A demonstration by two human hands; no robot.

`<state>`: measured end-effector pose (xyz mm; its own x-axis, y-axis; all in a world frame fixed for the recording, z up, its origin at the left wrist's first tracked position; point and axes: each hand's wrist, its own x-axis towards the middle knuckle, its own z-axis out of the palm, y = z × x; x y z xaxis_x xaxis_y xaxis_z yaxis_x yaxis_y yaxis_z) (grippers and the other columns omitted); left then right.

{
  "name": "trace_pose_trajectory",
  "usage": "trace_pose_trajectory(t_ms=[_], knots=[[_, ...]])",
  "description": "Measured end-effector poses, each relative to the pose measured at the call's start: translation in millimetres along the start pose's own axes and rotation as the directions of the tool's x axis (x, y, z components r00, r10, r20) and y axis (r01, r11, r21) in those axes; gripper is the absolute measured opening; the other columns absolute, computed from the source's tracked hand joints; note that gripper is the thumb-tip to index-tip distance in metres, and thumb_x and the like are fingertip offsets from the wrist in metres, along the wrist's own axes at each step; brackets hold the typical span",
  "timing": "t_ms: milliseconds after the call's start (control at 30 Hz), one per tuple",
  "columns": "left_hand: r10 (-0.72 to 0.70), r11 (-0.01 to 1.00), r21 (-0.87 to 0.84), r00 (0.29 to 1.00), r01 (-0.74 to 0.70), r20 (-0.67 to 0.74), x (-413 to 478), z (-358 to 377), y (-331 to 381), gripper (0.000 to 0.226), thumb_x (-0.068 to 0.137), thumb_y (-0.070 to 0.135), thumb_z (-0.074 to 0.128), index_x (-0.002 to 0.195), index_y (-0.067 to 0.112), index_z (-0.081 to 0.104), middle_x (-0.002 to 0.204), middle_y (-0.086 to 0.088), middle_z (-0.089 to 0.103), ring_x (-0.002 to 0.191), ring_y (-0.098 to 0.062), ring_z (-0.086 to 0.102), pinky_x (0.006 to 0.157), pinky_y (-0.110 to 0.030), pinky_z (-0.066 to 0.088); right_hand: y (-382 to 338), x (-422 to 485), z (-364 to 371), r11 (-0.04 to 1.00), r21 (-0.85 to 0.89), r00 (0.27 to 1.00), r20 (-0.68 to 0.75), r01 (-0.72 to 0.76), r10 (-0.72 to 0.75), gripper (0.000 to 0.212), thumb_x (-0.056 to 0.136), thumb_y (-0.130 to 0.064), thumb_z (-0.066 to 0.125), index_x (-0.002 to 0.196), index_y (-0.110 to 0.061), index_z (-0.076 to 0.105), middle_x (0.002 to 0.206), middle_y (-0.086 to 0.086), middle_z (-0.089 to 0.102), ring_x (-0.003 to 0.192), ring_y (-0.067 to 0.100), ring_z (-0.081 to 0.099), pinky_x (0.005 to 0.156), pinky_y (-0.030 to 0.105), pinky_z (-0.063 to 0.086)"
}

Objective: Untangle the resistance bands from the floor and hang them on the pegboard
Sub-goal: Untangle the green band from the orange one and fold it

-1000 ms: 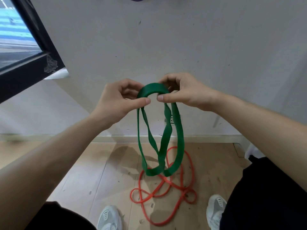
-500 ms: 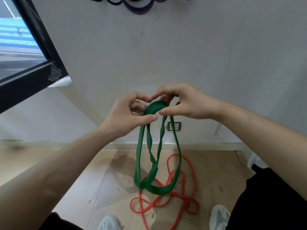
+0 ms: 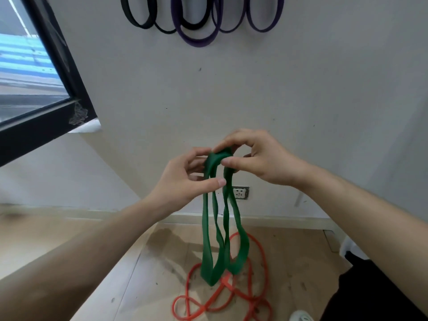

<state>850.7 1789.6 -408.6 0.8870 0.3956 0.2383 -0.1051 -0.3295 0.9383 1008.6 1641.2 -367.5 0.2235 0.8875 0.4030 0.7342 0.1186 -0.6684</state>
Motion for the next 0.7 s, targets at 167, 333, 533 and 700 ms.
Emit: trace_pose_trajectory(t_ms=[167,333,533,700], knots=[[-0.048,0.996,0.074,0.996,0.043,0.068,-1.6,22.9,-11.9,0.06,0.072,0.028,0.09,0.122,0.037,0.058,0.118,0.006,0.072,0.112,-0.007,0.068,0.101,-0.037,0.054,2.4,-0.7,-9.9,0.962,0.272,0.992,-0.118,-0.017,0.051,0.022,0.092,-0.002,0.068,0.111,-0.01,0.072,0.103,0.008,0.07,0.102,0.03,0.065,0.076,0.043,0.063],[-0.093,0.989,0.115,0.996,0.092,0.004,3.6,44.1,-23.9,0.056,0.073,0.032,0.089,0.119,0.031,0.058,0.112,0.009,0.073,0.107,-0.003,0.068,0.104,-0.038,0.052,3.9,-4.5,-19.9,0.845,0.535,0.984,-0.148,-0.006,0.101,0.022,0.088,-0.005,0.069,0.108,-0.012,0.071,0.103,0.017,0.07,0.095,0.029,0.069,0.079,0.038,0.06],[-0.075,0.991,0.111,0.997,0.077,-0.016,11.2,50.4,-26.5,0.033,0.081,0.019,0.083,0.108,0.018,0.065,0.1,-0.005,0.073,0.097,-0.021,0.07,0.092,-0.048,0.057,12.0,-12.3,-39.7,0.7,0.714,0.97,-0.182,0.017,0.161,0.023,0.085,-0.004,0.063,0.108,-0.005,0.065,0.103,0.014,0.07,0.099,0.03,0.067,0.085,0.046,0.059],[-0.076,0.987,0.136,0.994,0.086,-0.082,18.9,38.5,-26.0,0.022,0.08,0.014,0.082,0.097,0.019,0.069,0.09,-0.003,0.074,0.086,-0.023,0.072,0.087,-0.043,0.06,39.7,-23.1,-59.2,0.63,0.775,0.943,-0.179,-0.039,0.279,0.024,0.087,-0.003,0.06,0.11,-0.008,0.065,0.108,0.012,0.07,0.105,0.029,0.064,0.084,0.044,0.059]])
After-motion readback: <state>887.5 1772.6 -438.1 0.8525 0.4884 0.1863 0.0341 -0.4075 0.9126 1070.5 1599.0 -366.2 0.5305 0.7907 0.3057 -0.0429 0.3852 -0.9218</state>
